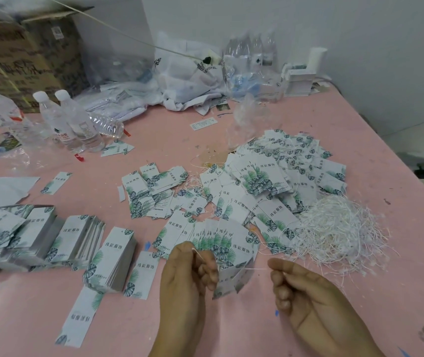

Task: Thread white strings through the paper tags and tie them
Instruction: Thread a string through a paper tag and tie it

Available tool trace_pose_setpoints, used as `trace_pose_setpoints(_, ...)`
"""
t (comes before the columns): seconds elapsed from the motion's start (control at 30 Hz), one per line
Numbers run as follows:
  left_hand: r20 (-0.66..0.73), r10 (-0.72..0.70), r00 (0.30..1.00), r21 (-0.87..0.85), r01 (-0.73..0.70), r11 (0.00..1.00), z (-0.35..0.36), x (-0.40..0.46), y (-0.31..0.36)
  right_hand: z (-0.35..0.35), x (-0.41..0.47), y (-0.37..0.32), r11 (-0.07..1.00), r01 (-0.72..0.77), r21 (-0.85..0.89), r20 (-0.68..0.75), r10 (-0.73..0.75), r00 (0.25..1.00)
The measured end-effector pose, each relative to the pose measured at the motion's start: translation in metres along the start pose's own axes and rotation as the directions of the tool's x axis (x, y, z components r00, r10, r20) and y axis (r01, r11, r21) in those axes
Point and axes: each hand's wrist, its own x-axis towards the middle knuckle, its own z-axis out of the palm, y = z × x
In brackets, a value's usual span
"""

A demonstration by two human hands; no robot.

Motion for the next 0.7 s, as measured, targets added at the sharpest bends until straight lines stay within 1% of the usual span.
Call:
trace_pose_setpoints(0.03,0.035,0.061,0.998,0.075,-0.064,0.995,0.002,-0.002,0.004,0.002,-0.002,-0.002,1.000,0.004,0.002,0.028,-0.004,1.000)
trace_pose_setpoints(0.1,0.125,0.176,0.976,0.236,-0.201,0.951,0.007,-0.008,0.009,0.006,-0.004,-0.004,0.998,0.041,-0.049,0.068,-0.037,0.997)
trace_pose_setpoints(0.13,0.175,0.206,0.963,0.299,-0.251,0.921,0.009,-0.011,0.010,0.008,-0.004,-0.004,0.993,0.071,-0.099,0.075,-0.064,0.995)
trace_pose_setpoints(0.17,0.224,0.205,0.953,0.341,-0.274,0.899,0.012,-0.014,0.008,0.010,-0.004,-0.004,0.980,0.105,-0.170,0.077,-0.093,0.993)
trace_pose_setpoints(0.23,0.299,0.136,0.944,0.385,-0.250,0.889,0.016,-0.020,0.003,0.012,-0.004,-0.001,0.926,0.172,-0.335,0.077,-0.155,0.985)
trace_pose_setpoints(0.27,0.316,0.098,0.944,0.392,-0.224,0.892,0.017,-0.022,-0.001,0.013,-0.003,0.001,0.897,0.201,-0.393,0.072,-0.188,0.980)
trace_pose_setpoints(0.37,0.300,0.024,0.954,0.377,-0.142,0.915,0.017,-0.025,-0.007,0.012,-0.002,0.004,0.837,0.257,-0.482,0.052,-0.266,0.963)
trace_pose_setpoints(0.43,0.300,-0.002,0.954,0.367,-0.114,0.923,0.017,-0.025,-0.006,0.010,-0.003,0.005,0.814,0.274,-0.512,0.042,-0.295,0.955)
trace_pose_setpoints(0.6,0.295,-0.030,0.955,0.357,-0.081,0.931,0.015,-0.024,-0.005,0.011,-0.005,0.008,0.858,0.244,-0.451,0.025,-0.261,0.965)
trace_pose_setpoints(0.7,0.278,-0.038,0.960,0.365,-0.069,0.928,0.013,-0.024,-0.007,0.013,-0.006,0.009,0.820,0.275,-0.501,0.017,-0.308,0.951)
